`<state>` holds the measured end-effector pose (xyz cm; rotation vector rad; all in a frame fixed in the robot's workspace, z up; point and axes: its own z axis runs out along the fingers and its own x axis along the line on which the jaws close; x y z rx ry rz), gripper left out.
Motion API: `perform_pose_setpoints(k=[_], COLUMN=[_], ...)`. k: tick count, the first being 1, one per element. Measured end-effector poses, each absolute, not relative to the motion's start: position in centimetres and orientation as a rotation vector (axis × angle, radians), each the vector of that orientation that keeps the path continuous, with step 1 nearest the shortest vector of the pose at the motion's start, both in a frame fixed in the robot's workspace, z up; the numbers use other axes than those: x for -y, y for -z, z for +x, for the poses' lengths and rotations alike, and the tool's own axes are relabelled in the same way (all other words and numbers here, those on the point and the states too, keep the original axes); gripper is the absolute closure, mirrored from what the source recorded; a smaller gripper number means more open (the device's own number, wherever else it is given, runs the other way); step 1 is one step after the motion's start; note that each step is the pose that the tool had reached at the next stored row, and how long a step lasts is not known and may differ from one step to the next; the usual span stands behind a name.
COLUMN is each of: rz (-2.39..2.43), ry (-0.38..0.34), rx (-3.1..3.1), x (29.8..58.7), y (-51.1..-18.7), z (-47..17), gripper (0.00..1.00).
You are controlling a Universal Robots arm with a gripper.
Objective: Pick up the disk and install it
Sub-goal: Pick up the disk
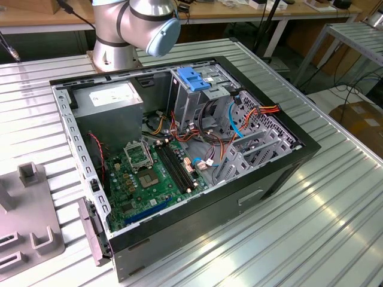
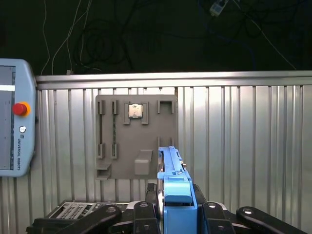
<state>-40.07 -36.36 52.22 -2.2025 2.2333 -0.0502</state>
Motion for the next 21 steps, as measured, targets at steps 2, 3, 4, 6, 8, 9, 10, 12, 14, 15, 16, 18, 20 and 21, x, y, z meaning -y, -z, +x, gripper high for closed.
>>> perform_pose_setpoints(k=[2, 3, 4, 6, 8, 9, 10, 12, 14, 15, 16, 18, 20, 21], rz=[-2.203, -2.203, -2.202, -2.202, -2.203, -2.202, -2.202, -2.202, -2.202, -2.202, -2.202, -2.202, -2.202, -2.202], ry=[0.05, 0.05, 0.05, 0.05, 0.05, 0.05, 0.05, 0.05, 0.05, 0.05, 0.05, 0.05, 0.05, 0.05], rx=[-2.233, -2.233, -2.233, -2.233, -2.233, -2.233, -2.233, -2.233, -2.233, -2.233, -2.233, -2.233, -2.233, -2.233], x=[36.4, 36.4, 36.4, 36.4, 36.4, 36.4, 36.4, 36.4, 36.4, 36.4, 36.4, 36.4, 36.4, 36.4], y=[-52.2, -52.2, -52.2, -52.2, -52.2, -52.2, -52.2, -52.2, -52.2, -52.2, -52.2, -52.2, -52.2, -52.2], z=[-39.8, -39.8, -39.7, -39.6, -38.9, -38.8, -38.7, -38.4, -38.3, -38.2, -38.2, -38.1, -38.0, -38.0], gripper=[0.63, 0.63, 0.63, 0.63, 0.63, 0.63, 0.63, 0.63, 0.63, 0.63, 0.63, 0.63, 0.63, 0.63])
